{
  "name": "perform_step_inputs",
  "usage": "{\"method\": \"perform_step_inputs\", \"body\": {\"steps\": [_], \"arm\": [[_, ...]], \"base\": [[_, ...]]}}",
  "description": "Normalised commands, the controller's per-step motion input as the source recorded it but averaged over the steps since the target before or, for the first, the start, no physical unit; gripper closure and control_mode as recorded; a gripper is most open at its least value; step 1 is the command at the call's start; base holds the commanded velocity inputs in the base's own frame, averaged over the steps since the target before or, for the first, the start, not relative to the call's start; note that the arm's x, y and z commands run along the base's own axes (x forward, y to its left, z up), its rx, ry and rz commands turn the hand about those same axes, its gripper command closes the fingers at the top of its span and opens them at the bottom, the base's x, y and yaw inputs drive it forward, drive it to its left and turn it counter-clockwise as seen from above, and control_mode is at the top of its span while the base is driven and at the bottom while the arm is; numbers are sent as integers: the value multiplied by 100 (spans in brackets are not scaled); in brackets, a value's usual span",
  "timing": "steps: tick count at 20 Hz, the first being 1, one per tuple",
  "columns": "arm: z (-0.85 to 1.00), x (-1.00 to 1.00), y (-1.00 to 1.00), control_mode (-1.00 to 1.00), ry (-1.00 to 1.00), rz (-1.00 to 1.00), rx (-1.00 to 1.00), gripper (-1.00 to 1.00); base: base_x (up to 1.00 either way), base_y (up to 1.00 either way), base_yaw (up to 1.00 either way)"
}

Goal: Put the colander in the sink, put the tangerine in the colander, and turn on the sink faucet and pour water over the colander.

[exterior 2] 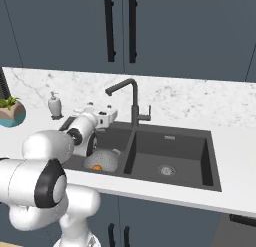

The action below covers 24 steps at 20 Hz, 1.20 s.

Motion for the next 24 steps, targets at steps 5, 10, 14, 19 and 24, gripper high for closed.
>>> {"method": "perform_step_inputs", "body": {"steps": [5, 10, 14, 19, 24], "arm": [[10, -62, -52, -100, 3, 0, 0, -100], [0, -29, -94, -100, 4, 1, 0, -100], [0, -16, -91, -100, 8, 1, 0, -100], [2, -14, -66, -100, 11, 0, 0, -100], [-2, -3, -43, -100, 7, 0, -2, -100]], "base": [[0, 0, 0], [0, 0, 0], [0, 0, 0], [0, 0, 0], [0, 0, 0]]}}
